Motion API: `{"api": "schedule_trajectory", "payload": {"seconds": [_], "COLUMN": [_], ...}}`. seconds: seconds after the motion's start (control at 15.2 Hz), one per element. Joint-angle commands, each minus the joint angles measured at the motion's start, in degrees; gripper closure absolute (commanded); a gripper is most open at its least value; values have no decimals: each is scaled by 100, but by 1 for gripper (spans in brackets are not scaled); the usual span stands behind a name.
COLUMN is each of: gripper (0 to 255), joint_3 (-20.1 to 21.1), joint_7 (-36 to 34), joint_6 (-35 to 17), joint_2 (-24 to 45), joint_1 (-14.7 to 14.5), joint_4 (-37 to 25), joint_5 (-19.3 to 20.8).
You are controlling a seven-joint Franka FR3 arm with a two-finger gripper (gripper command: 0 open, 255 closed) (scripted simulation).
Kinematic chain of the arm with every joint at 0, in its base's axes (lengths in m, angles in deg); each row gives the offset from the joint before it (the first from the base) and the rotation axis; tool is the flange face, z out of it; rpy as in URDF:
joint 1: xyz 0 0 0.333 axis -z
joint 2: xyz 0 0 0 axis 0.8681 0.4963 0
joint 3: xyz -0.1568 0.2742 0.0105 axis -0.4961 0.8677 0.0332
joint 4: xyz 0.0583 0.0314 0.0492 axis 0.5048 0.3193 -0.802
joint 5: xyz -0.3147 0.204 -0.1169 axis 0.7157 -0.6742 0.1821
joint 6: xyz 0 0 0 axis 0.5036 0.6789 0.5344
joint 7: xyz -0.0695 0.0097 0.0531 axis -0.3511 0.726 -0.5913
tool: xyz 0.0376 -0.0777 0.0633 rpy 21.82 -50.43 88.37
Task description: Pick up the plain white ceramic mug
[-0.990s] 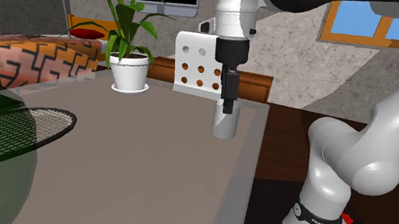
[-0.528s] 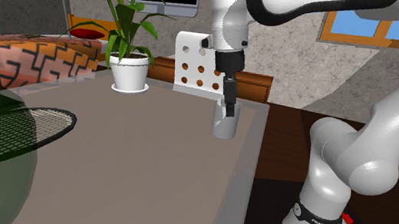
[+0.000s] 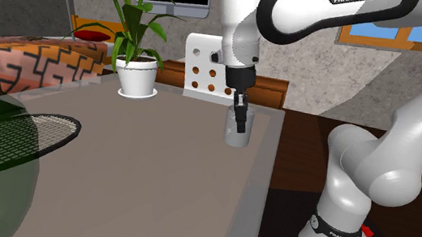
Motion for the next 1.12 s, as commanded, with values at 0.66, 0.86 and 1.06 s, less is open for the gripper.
{"api": "schedule_trajectory", "payload": {"seconds": [0.66,0.86,1.06], "gripper": [255,255,255], "joint_3": [14,27,40], "joint_7": [8,18,29], "joint_6": [224,451,675], "joint_2": [-3,10,34], "joint_1": [-4,-9,-13], "joint_4": [-223,-462,-710], "joint_5": [-12,-23,-33]}}
